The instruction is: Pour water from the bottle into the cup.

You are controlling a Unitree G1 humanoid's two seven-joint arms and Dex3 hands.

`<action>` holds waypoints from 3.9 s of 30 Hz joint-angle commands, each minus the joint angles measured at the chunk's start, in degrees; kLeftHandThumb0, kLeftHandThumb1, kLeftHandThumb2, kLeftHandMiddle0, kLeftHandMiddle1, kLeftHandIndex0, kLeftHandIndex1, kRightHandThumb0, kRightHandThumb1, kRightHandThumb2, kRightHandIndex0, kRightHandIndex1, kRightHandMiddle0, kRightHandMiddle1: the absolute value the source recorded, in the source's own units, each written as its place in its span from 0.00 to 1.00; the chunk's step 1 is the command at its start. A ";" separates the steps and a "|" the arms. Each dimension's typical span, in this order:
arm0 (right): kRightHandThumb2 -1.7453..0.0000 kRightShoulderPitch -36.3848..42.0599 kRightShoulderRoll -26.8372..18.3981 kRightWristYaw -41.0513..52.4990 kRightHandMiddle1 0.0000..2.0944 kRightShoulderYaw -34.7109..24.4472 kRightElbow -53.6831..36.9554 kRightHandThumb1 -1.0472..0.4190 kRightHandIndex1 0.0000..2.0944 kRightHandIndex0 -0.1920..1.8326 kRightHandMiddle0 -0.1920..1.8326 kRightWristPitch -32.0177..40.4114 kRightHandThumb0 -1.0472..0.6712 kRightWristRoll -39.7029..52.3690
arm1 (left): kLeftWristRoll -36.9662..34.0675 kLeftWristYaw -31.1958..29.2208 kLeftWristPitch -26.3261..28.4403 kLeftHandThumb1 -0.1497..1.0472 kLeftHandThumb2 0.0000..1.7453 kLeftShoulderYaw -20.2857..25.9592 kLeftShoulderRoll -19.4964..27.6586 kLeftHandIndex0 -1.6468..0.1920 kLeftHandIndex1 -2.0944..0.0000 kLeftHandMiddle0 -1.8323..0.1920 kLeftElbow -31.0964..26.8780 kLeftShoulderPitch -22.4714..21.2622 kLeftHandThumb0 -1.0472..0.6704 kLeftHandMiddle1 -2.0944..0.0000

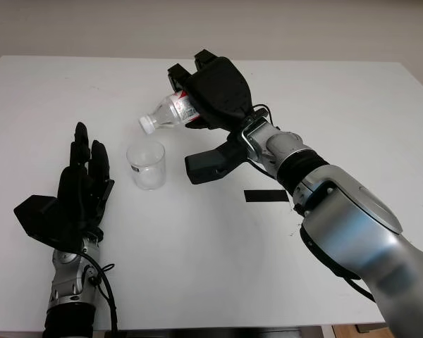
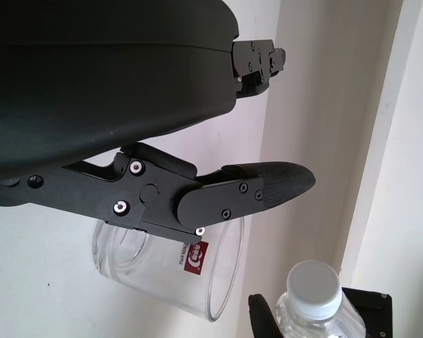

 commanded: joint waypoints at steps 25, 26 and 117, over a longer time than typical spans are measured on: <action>0.91 -3.93 -0.78 -4.74 0.74 6.18 0.35 0.00 1.00 0.65 0.25 2.97 0.32 -5.69 | 0.33 0.62 -1.01 1.00 0.31 -0.54 -0.90 0.95 0.97 0.95 3.17 0.07 0.27 0.97; 0.90 -3.94 -0.84 -4.99 0.77 6.33 0.36 0.00 1.00 0.65 0.24 2.98 0.32 -5.84 | 0.42 0.68 -1.04 1.00 0.31 -0.57 -0.86 0.95 0.97 0.95 3.25 0.04 0.26 0.97; 0.77 45.64 -1.73 51.41 1.00 -49.60 -54.74 0.00 1.00 0.74 0.54 10.43 0.39 60.00 | -2.58 -4.29 4.35 1.00 0.30 0.78 1.23 0.98 0.98 0.97 1.00 0.95 0.24 0.98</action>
